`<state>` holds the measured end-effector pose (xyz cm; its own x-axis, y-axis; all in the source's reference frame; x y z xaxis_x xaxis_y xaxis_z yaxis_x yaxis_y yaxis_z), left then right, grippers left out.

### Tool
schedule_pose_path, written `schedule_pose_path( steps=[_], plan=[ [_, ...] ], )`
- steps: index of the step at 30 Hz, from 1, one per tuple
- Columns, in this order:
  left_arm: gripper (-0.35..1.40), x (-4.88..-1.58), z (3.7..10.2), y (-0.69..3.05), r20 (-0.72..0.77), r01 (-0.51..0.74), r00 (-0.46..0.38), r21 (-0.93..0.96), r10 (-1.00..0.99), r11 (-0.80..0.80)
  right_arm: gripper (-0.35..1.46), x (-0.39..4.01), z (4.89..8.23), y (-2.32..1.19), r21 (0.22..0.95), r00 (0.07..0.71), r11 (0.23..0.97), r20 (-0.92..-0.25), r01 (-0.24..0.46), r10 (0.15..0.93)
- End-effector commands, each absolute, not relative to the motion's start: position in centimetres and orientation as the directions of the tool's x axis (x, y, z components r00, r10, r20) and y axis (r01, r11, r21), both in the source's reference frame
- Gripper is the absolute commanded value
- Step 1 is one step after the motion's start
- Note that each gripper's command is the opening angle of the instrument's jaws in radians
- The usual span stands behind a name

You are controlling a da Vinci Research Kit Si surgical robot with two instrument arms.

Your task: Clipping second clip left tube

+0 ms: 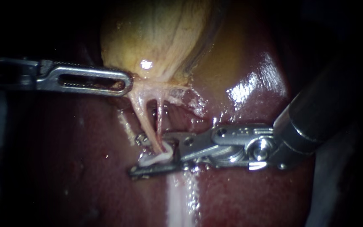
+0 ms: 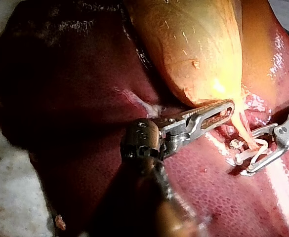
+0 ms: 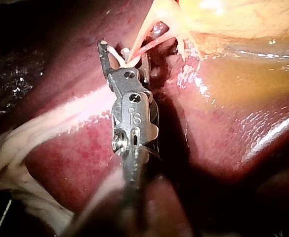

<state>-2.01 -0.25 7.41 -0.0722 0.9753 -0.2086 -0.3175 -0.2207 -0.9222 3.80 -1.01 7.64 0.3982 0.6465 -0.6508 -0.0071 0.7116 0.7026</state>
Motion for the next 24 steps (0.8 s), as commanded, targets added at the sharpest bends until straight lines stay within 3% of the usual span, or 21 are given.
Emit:
schedule_pose_path(
  steps=[1, 24],
  plan=[
    [-0.35, -2.01, 7.41, -0.25, -0.209, -0.317, -0.072, -0.922, 0.975, -0.221, 0.48, 3.80, 7.64, -1.01, 0.703, 0.399, 0.711, -0.651, -0.004, 0.646],
    [-0.35, -1.99, 7.41, -0.25, -0.209, -0.316, -0.073, -0.922, 0.975, -0.221, 0.49, 3.46, 7.46, -0.86, 0.715, 0.401, 0.699, -0.645, 0.016, 0.651]
  ],
)
